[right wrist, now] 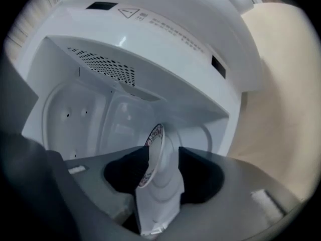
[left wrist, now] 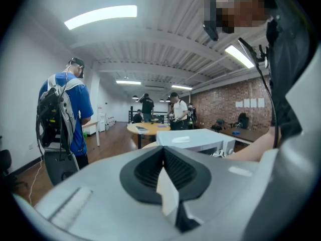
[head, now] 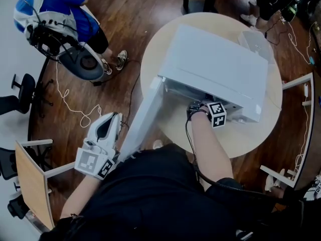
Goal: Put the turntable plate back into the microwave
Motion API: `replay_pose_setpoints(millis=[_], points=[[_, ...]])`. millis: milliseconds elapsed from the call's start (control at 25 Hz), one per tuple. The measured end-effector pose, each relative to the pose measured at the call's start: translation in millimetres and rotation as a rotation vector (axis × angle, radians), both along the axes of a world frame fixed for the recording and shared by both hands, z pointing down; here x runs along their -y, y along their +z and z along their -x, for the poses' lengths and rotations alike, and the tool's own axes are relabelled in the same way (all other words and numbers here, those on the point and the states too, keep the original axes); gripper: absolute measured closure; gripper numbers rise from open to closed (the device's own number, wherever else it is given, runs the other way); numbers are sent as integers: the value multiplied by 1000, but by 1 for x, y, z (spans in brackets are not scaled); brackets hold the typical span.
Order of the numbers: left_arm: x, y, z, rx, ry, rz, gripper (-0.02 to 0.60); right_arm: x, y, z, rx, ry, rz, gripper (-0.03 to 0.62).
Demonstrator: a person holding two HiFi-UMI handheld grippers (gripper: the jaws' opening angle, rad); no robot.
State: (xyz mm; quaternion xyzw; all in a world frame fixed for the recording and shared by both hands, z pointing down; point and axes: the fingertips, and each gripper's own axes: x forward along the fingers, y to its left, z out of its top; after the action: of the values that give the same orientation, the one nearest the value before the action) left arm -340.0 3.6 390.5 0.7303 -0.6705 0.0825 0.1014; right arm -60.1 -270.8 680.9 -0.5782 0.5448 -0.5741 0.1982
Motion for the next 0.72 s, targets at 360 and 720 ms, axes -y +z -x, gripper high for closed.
replay_pose_setpoints(millis=[360,720], points=[[5,-22,-19,-17,51,-45,577,-24,-9,-12,-29,-60,-32,414],[34,-37,-61,-164,151,-71,577,-59,-24,-2,-139,-285,-111,414]])
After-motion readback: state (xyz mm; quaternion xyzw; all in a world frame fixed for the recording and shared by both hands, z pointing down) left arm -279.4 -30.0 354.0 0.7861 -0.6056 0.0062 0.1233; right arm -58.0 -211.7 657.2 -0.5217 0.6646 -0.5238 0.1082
